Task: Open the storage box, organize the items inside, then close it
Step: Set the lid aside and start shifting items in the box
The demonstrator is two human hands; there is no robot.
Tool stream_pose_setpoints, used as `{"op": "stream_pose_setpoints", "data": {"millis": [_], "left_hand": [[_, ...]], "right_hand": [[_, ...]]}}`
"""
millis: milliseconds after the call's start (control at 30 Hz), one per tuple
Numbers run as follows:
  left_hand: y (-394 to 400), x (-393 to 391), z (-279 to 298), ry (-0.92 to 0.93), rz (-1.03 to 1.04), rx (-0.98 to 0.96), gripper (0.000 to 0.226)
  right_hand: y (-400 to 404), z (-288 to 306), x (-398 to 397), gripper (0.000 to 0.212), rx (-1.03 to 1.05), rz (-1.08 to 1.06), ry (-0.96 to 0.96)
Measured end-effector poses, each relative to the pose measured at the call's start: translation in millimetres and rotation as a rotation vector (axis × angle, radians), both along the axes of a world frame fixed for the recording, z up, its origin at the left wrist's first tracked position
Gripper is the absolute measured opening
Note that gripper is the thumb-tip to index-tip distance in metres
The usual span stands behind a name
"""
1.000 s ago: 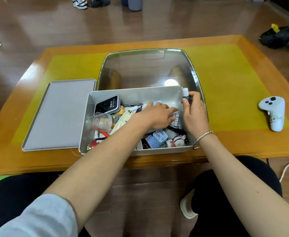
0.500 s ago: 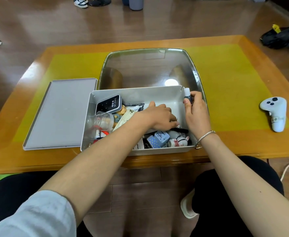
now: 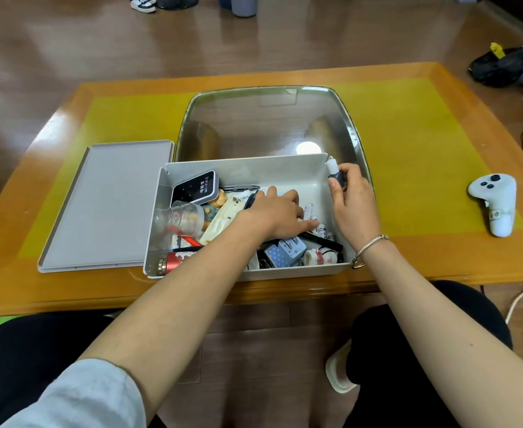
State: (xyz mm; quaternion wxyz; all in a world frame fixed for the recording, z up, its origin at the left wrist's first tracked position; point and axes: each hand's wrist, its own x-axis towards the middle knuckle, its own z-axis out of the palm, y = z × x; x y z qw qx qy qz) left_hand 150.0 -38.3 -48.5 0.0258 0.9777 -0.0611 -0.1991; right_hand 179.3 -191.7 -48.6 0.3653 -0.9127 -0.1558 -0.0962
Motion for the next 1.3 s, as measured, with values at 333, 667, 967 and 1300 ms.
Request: {"op": "stream_pose_setpoints", "data": {"millis": [333,667,967,1300], "left_hand": [[7,1,-11,-0.023,0.075,-0.163,0.052],[10,-2,2,-0.573,0.127,-0.373,0.084],[-10,8,-1,-0.615,0.135,-0.366,0.057],[-8,26,-4,-0.456,0.242,-0.381,0.05]], "right_hand": [[0,5,-2,0.025,-0.001,0.06,-0.02],[5,6,5,0.025,-0.113,-0.032,-0.118],[6,7,6,0.03,-0.108,-0.044,-0.033],[2,6,14,0.027,0.102,-0.054,0.04]]}}
